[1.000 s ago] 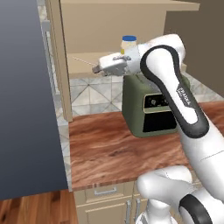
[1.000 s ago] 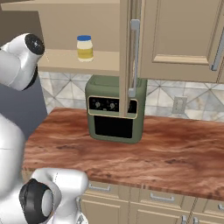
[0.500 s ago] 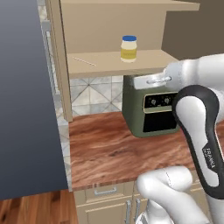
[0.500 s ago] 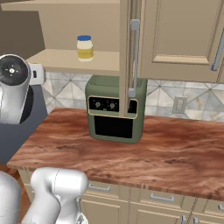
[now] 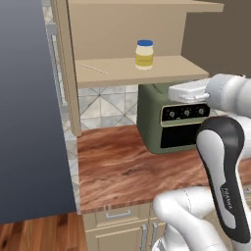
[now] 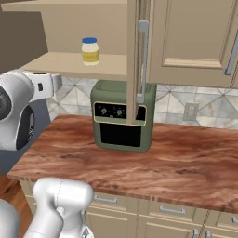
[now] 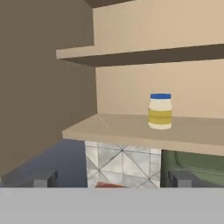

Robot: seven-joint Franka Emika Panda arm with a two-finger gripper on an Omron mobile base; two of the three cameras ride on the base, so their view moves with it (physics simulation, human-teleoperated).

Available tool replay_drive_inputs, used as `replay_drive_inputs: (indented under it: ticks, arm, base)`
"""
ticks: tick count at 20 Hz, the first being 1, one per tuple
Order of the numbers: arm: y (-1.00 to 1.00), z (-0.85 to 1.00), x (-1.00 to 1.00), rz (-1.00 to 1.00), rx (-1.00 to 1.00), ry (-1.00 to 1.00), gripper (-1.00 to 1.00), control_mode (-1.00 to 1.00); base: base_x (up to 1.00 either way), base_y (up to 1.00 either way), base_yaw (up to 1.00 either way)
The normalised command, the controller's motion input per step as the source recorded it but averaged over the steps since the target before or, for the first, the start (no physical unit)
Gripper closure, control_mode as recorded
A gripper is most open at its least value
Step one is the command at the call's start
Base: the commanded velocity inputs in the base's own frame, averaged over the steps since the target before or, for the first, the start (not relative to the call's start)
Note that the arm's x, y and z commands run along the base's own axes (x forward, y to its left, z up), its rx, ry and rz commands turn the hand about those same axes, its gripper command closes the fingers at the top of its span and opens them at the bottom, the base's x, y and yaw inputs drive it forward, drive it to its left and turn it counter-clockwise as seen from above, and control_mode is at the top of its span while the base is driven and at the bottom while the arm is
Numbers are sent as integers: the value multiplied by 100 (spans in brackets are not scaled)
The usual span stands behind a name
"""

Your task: The dining table condiment station is running low on mayonnaise. Refill the condiment station by opening the cabinet and taking the mayonnaise from the cabinet and placing it on the dining table.

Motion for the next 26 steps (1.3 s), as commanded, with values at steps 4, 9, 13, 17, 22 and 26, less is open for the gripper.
replay_drive_inputs:
  ticks: [4, 9, 13, 17, 22, 26]
  arm:
    - [-14, 6, 4, -15, 0, -13, -100, -100]
    - [-14, 0, 2, -7, 0, -4, -100, -100]
    - [0, 0, 42, -1, 0, 0, -100, -100]
    - [0, 0, 79, -7, 0, 0, -100, -100]
    - [-4, 11, 62, -12, 0, 0, -100, -100]
    - [0, 27, 55, -19, 0, 0, -100, -100]
  base:
    - [0, 0, 0]
    - [0, 0, 0]
    - [0, 0, 0]
    - [0, 0, 0]
    - [0, 0, 0]
    - [0, 0, 0]
